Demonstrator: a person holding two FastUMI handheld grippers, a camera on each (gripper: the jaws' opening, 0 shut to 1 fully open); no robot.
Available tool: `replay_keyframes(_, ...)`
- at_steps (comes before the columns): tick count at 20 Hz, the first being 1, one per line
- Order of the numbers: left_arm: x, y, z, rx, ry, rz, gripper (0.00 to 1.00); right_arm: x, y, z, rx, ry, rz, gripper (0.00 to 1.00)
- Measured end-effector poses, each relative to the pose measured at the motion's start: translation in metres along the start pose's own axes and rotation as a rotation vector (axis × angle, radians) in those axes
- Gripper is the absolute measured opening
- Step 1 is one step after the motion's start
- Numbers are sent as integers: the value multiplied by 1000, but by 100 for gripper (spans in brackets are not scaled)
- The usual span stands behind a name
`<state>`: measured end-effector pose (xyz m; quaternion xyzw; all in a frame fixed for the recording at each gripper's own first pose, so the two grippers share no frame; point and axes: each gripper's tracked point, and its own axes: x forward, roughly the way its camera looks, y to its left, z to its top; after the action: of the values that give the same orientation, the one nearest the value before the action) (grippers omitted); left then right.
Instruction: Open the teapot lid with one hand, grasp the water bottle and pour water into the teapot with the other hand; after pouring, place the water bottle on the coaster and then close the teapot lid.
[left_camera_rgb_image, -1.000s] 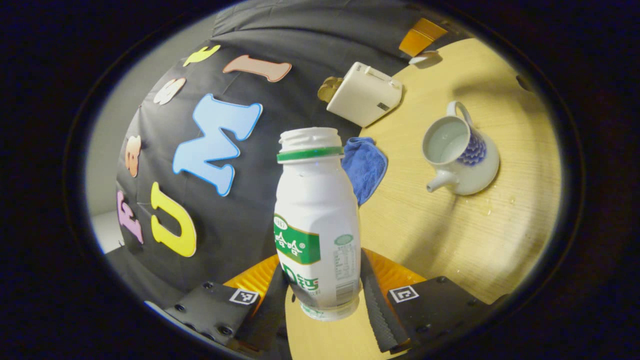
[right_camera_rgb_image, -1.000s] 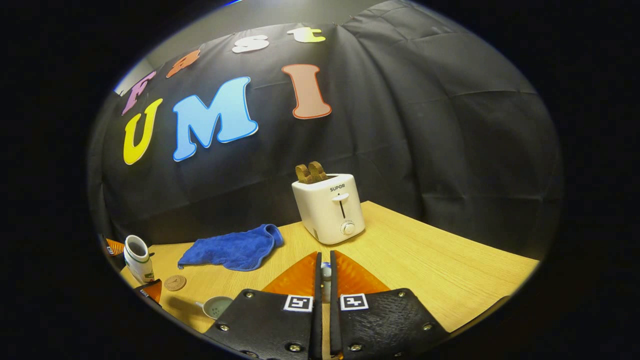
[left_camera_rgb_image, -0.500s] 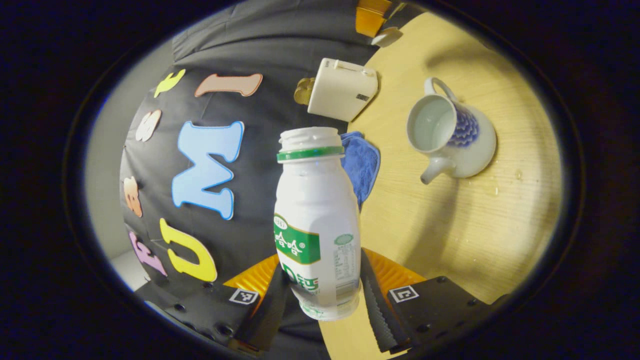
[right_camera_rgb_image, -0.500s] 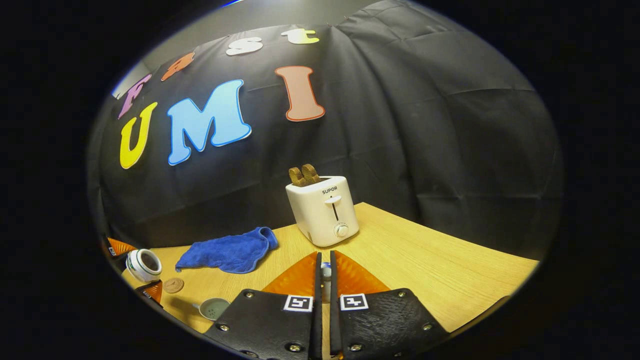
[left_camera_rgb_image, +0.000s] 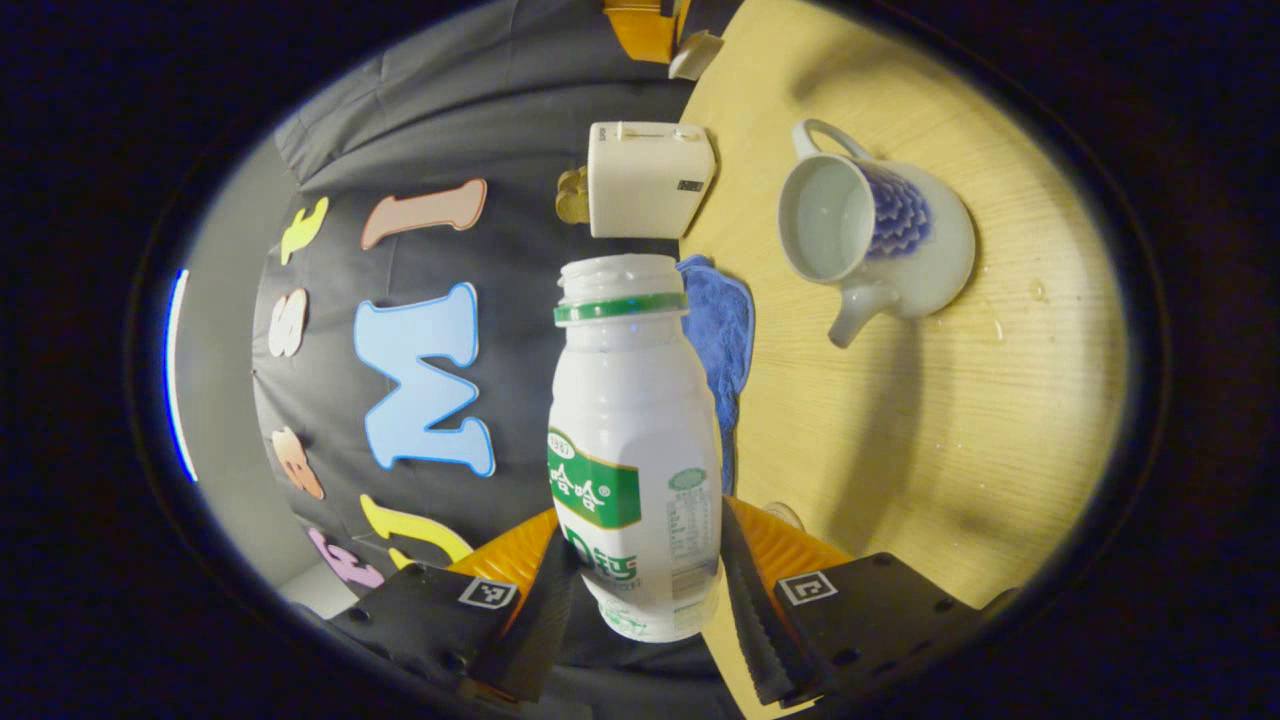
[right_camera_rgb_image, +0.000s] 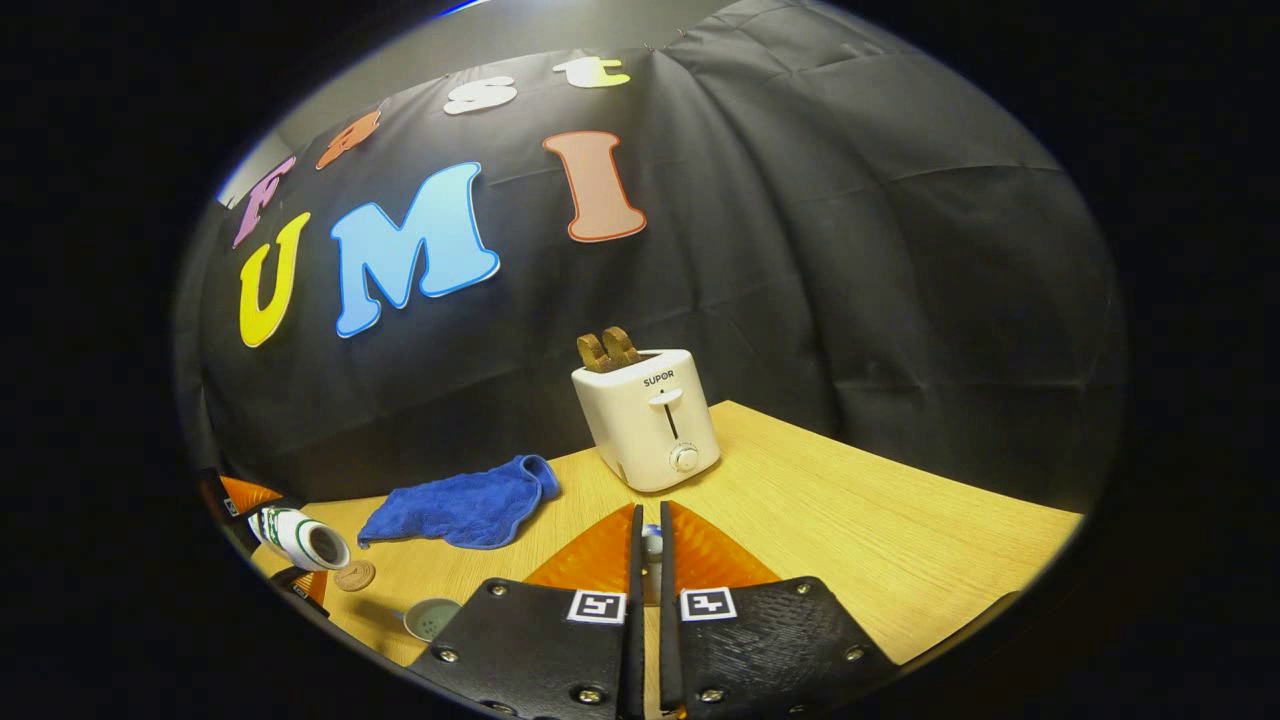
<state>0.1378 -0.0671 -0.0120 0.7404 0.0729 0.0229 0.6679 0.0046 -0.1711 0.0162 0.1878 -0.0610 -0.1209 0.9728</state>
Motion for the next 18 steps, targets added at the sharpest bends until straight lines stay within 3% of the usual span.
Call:
replay_keyframes(2, -1, 2, 2, 44, -2, 21, 75, 0, 0, 0, -3, -2, 0, 6)
replay_keyframes(3, -1, 3, 2, 63, -5, 32, 80, 0, 0, 1, -1, -2, 0, 6)
replay_keyframes(11, -1, 7, 7, 172, -28, 67, 80, 0, -1, 0, 2, 1, 2, 6)
replay_keyframes(18, -4, 9, 12, 205, -45, 80, 80, 0, 1, 0, 0, 2, 10, 6)
